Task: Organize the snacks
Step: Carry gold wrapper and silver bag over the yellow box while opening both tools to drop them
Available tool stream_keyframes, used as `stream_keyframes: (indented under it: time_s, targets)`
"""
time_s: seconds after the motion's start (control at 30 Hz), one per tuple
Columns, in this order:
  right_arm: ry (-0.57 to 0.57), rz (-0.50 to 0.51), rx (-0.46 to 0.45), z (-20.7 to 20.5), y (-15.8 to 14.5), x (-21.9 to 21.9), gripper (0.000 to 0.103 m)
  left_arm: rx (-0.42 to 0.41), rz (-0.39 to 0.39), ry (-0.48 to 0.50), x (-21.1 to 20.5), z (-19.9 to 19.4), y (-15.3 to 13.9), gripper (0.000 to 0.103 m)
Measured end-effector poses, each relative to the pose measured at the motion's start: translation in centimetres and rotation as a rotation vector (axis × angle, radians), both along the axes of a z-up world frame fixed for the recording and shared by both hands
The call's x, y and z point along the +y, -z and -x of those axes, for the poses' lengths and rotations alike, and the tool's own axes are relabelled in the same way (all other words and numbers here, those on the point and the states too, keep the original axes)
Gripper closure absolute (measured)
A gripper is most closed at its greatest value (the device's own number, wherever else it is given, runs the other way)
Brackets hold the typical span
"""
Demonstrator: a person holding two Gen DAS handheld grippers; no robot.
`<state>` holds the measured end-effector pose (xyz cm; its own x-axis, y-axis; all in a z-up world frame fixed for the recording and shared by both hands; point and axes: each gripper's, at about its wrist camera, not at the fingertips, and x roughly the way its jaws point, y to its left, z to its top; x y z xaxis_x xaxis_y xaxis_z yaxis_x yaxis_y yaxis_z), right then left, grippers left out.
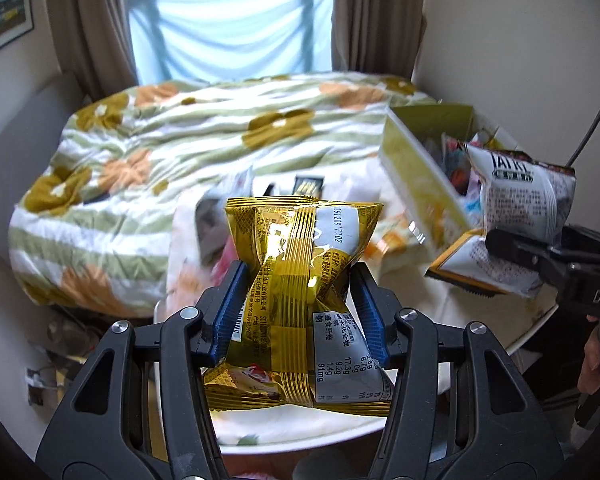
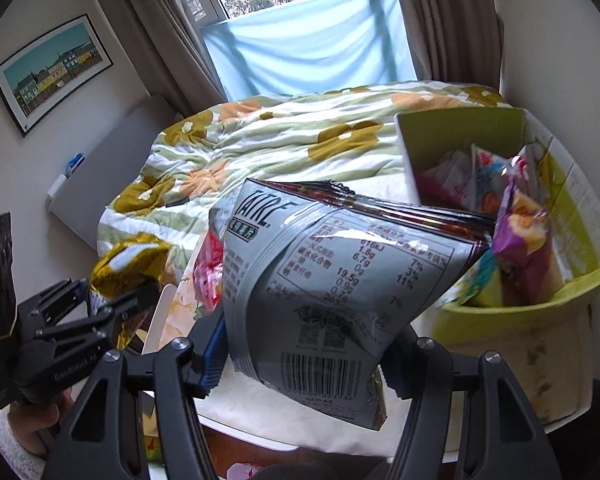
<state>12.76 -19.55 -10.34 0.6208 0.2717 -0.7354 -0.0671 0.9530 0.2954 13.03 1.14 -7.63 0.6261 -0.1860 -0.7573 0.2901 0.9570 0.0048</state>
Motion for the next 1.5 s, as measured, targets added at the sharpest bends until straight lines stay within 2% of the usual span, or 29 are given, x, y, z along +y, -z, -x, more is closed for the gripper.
stream_keyframes:
  time_s: [0.13,0.33,0.53,0.7,0.9,0.97,1.0,1.03,1.27,1.5]
  targets:
    - [0.021,0.014,-0.035,-0.9,-1.9,-5.1,0.044,-0.028,0.033,0.017,-5.6,-2.0,-1.7,0.053]
    - [0.060,0.039,-0.069,-2.9,-3.4,-12.4,0.044,-0.029,0.046,0.059,-14.9,-6.0,-2.1,0.053]
    - [0.076,0.049,-0.067,-5.1,-3.5,-17.9,0.044,-0.006,0.049,0.082,-22.7,-9.6,-0.8,0.053]
    - [0.069,0.049,-0.032,-6.9,-2.9,-20.7,0.044,0.045,0.033,0.087,-26.6,-11.9,1.1,0.053]
    - [0.078,0.041,0.000,-7.6,-2.2,-22.2,0.044,0.096,0.007,0.087,-28.6,-13.8,3.1,0.052]
    - [0.089,0.036,0.006,-7.6,-2.1,-22.6,0.044,0.090,-0.021,0.082,-28.9,-14.1,3.4,0.038]
    - [0.094,0.035,0.008,-7.6,-2.1,-22.6,0.044,0.088,-0.039,0.083,-28.8,-14.1,3.5,0.012]
    - [0.101,0.036,0.009,-7.5,-2.1,-22.6,0.044,0.074,-0.052,0.091,-28.9,-14.0,3.4,0.001]
    - [0.122,0.032,0.022,-6.9,-2.1,-22.4,0.044,0.022,-0.087,0.152,-28.2,-11.9,2.0,0.001]
    - [0.108,0.021,0.010,-6.9,-2.6,-22.0,0.044,0.022,-0.065,0.130,-26.5,-10.4,0.8,0.001]
